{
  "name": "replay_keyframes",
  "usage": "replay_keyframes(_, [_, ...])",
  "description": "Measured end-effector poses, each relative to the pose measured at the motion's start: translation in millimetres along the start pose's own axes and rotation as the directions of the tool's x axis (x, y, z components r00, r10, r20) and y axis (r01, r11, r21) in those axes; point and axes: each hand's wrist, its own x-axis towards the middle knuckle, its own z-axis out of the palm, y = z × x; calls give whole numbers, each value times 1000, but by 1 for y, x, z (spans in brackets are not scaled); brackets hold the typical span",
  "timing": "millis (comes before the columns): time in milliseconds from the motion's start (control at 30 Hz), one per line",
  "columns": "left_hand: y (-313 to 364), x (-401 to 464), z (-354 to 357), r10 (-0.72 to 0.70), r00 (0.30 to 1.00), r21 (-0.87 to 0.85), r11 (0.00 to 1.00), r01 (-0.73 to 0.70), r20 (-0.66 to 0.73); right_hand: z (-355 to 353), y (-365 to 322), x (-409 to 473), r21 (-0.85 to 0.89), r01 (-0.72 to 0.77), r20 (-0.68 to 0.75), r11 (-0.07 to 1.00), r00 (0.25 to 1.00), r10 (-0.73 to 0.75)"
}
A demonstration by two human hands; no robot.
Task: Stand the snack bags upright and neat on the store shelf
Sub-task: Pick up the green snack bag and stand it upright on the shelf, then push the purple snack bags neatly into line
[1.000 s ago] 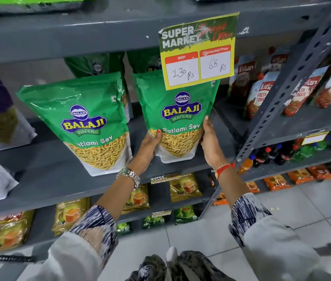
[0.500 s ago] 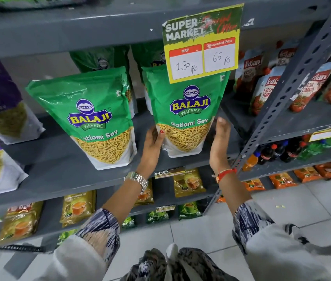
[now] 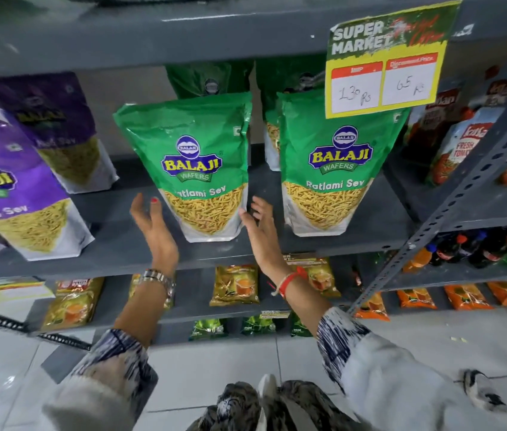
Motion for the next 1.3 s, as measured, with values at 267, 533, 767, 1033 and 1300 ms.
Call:
replay_keyframes(267, [0,27,4,-272,895,38,960,276,354,28,-23,12,34,-155,28,987,988,154])
replay_keyframes(533, [3,8,20,-202,840,12,974,227,503,10,-10,14,89,-90,-81,992,992,98])
replay_keyframes(767, [0,9,25,-197,841,-10,972,234,504,7,-7,16,100,-103,-112,990,987,114])
replay_keyframes(1033, [-7,8,-17,-132,983,-127,981,147,125,39,14,-27,50,62,-330,997,943,-42])
replay_keyframes(1300, [-9,52,-172,110,956,8,994,-112,-272,174,24,-33,60,79,-31,995,997,-77])
